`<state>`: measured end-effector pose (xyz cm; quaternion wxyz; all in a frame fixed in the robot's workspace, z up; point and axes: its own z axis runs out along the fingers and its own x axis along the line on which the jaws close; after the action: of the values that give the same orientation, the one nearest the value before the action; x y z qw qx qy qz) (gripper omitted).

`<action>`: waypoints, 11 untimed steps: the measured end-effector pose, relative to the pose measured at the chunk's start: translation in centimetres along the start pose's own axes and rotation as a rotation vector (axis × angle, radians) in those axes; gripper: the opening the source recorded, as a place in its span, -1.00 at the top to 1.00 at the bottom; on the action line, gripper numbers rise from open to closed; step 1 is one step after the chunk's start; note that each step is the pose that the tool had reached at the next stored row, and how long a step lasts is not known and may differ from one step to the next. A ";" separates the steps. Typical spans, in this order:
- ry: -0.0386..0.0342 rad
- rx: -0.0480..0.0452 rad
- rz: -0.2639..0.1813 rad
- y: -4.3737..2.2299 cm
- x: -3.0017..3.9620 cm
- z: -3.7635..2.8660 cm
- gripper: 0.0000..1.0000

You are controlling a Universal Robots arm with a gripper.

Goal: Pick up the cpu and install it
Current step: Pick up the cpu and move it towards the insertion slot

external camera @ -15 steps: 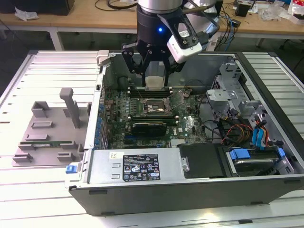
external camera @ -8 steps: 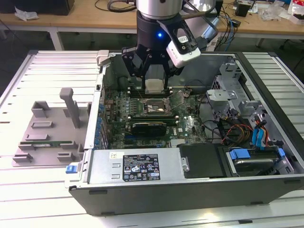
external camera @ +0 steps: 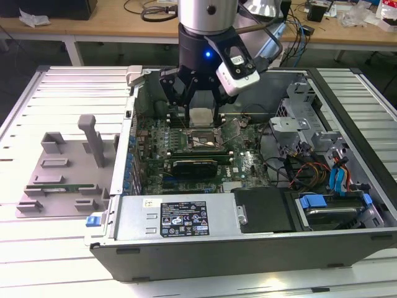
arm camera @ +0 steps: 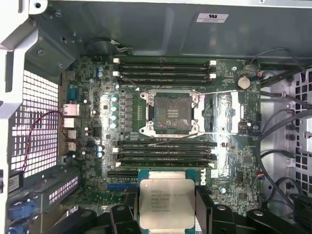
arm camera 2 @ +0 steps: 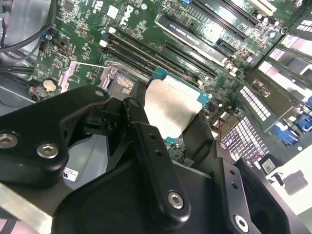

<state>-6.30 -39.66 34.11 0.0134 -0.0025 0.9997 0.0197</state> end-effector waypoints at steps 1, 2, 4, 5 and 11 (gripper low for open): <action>0.0000 0.0002 0.000 0.04 0.01 0.14 -0.09; 0.0000 0.0001 0.000 0.12 0.01 0.33 -0.09; 0.0001 0.0000 0.000 0.29 0.01 0.61 -0.09; 0.0001 0.0001 0.000 0.45 0.02 0.81 -0.09; 0.0000 0.0001 0.000 0.83 0.04 1.51 -0.09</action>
<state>-6.30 -38.77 32.63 0.0134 -0.0025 0.9997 0.0197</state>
